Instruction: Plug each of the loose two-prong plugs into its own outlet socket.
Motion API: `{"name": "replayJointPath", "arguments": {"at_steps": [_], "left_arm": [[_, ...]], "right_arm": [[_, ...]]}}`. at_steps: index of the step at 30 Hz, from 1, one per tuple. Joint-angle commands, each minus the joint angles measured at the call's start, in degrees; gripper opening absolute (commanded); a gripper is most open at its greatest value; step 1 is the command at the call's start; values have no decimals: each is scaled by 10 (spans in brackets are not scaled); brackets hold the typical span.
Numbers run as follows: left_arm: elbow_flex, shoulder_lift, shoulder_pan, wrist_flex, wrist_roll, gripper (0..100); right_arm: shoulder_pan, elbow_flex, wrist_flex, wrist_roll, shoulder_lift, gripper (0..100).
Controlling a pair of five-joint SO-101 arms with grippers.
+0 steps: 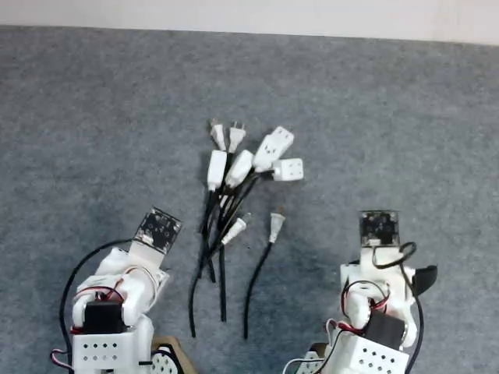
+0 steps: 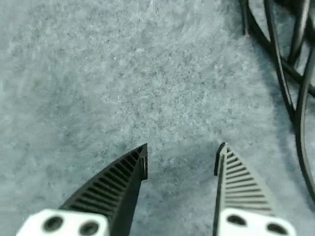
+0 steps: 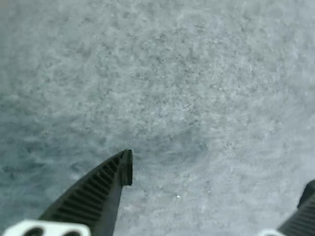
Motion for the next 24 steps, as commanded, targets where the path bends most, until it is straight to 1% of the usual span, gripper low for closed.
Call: {"name": "replayJointPath", "arguments": {"at_steps": [1,4,10,12,15,19,24], "left_arm": [[-15,-4,-51,-21,-33,229],[-79,-4,-64,-18,-33,229],[-241,-3,-55,42,-32,229],[-295,-3,-44,65,-31,228],[-370,5,-25,86,2,228],[-454,86,-3,84,44,228],[-544,260,36,84,94,228]], "right_arm": [[5,24,12,31,-3,493],[2,-50,40,31,-2,493],[-1,-173,74,20,-1,493],[-21,-207,86,3,0,493],[-75,-248,95,-33,12,493],[-131,-295,85,-58,138,493],[-179,-456,86,-120,395,493]]}}
